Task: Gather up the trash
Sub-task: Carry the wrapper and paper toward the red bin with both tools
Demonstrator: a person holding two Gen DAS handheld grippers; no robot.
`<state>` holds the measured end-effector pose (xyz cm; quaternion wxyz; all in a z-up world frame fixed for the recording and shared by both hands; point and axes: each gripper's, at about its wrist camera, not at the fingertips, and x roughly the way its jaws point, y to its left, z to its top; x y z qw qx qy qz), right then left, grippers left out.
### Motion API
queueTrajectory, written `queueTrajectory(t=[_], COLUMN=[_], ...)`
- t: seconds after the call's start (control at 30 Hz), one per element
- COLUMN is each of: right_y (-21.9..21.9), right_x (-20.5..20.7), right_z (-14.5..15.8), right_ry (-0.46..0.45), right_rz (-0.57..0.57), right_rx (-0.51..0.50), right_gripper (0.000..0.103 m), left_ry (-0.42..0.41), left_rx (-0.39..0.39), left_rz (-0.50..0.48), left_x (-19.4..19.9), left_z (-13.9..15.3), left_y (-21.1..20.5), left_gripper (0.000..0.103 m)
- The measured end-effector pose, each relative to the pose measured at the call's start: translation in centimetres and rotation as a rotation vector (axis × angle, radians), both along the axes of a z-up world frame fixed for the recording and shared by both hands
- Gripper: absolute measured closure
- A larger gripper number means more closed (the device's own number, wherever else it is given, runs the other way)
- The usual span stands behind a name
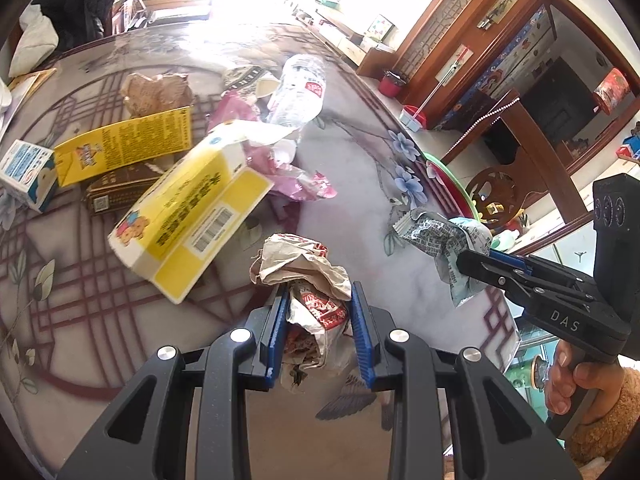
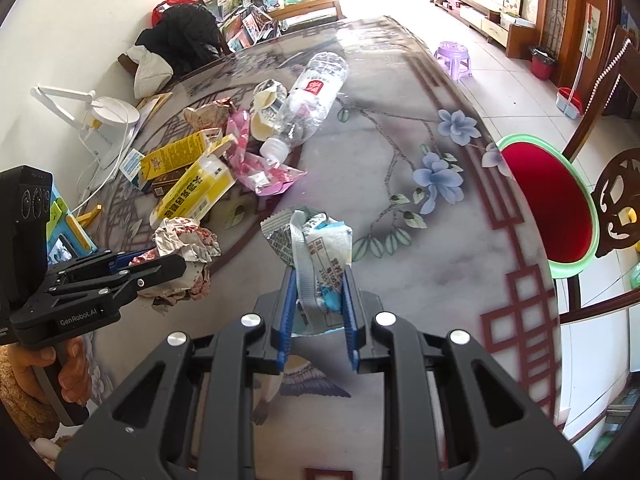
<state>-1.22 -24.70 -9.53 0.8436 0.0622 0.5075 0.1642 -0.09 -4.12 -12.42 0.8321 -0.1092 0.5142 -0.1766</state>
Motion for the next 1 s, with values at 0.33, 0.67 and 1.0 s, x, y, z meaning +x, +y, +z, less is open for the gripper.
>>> queueTrajectory(t=[0.33, 0.67, 1.0], right_y=[-3.0, -7.0, -10.7], right_x=[1.2, 3.0, 5.6], right_z=[-0.3, -0.2, 0.2], right_ry=[0.007, 0.006, -0.010], right_rz=[-0.021, -0.027, -0.017], right_rx=[0.009, 0.010, 0.023], right_gripper=[0.081, 0.081, 0.081], left_ry=[-0.003, -0.047, -0.068], left_rx=[0.000, -0.032, -0.019], left_rz=[-0.012, 0.015, 0.048], left_x=[2.0, 4.5, 5.8], left_z=[0.4, 1.8, 2.9], left_y=[-3.1, -7.2, -10.1], left_gripper=[0.076, 0.076, 0.076])
